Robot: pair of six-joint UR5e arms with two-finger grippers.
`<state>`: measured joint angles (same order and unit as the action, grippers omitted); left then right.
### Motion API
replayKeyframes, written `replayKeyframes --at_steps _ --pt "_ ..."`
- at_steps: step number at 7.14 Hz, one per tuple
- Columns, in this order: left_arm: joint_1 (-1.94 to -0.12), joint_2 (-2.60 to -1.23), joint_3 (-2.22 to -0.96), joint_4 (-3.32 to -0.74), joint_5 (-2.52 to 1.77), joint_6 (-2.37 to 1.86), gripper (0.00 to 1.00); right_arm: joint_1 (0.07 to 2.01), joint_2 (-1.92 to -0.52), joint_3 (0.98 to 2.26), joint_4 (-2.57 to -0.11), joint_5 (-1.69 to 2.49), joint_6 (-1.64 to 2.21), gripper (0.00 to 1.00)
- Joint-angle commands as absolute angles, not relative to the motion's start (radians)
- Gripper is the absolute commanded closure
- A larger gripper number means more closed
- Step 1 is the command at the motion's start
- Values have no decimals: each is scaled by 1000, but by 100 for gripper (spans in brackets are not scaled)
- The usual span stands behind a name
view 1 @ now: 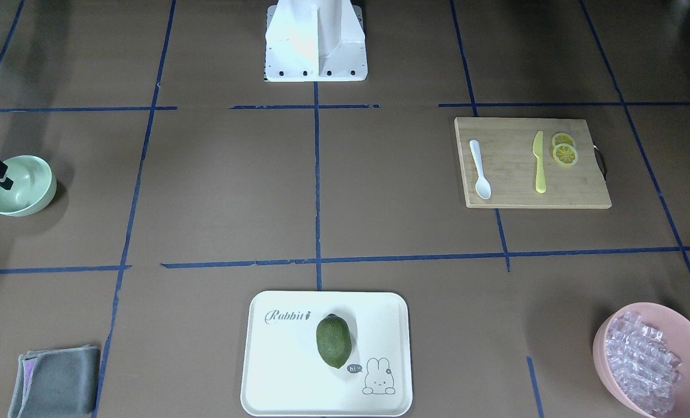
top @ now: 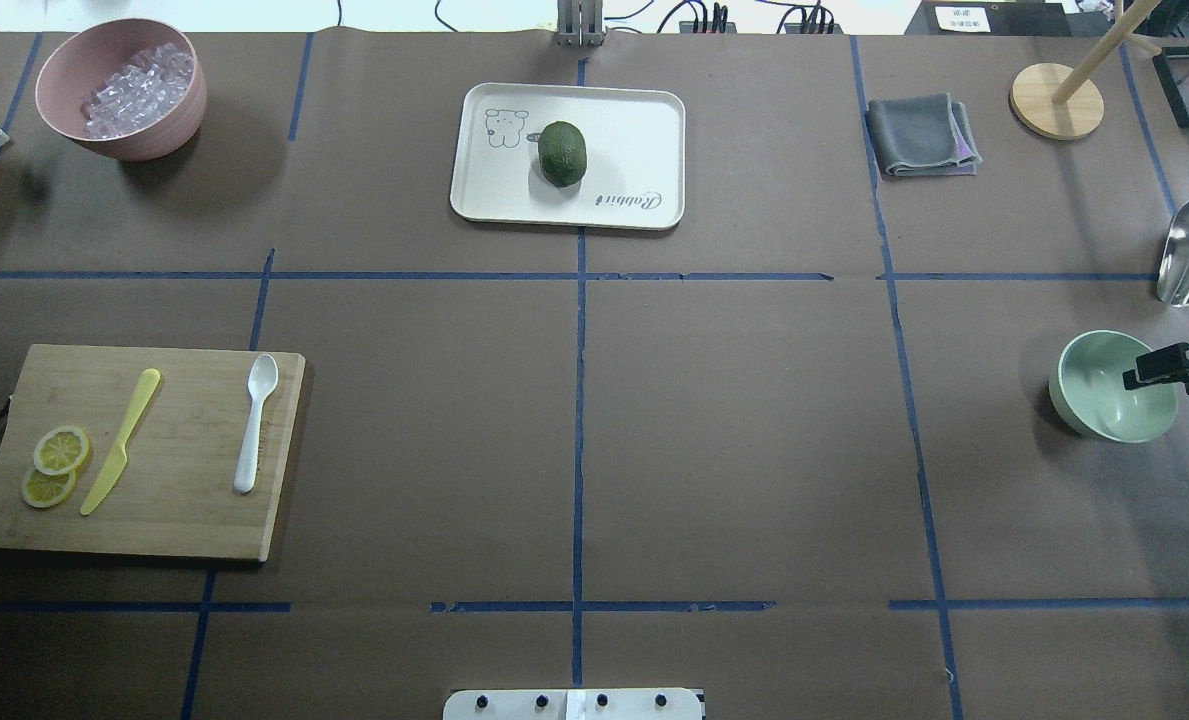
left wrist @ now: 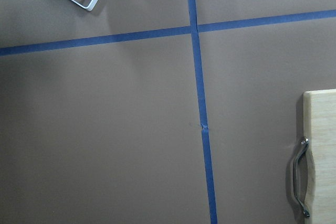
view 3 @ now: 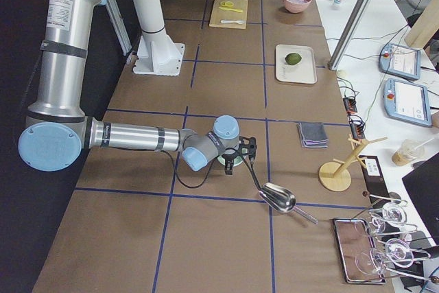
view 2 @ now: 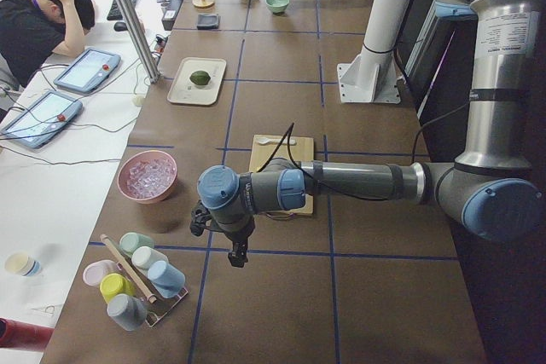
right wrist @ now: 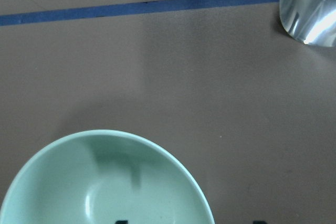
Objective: Place spoon in bowl
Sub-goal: 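Lower the right gripper to the pale green bowl rim and grasp it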
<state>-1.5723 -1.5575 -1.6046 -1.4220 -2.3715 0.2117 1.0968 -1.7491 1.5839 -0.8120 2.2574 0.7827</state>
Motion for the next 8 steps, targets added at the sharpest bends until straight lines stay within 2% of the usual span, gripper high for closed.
replayKeyframes --at_steps 1,3,6,7,8 --pt "-1572 -1557 -1605 -1422 -2372 212 0 1097 -1749 1582 -811 2250 781 99" --pt "-1572 -1557 -1605 -1422 -2372 212 0 1098 -1753 1595 -810 2264 784 100" --pt "-1571 -1557 -1606 -1422 -2372 212 0 1267 -1741 1753 -827 2510 790 100" --pt "-1572 -1557 -1606 -1422 -2372 210 0 1261 -1720 1811 -860 2510 883 100" --pt "-1572 -1559 -1606 -1422 -2372 212 0 1212 -1624 1853 -914 2505 1026 100"
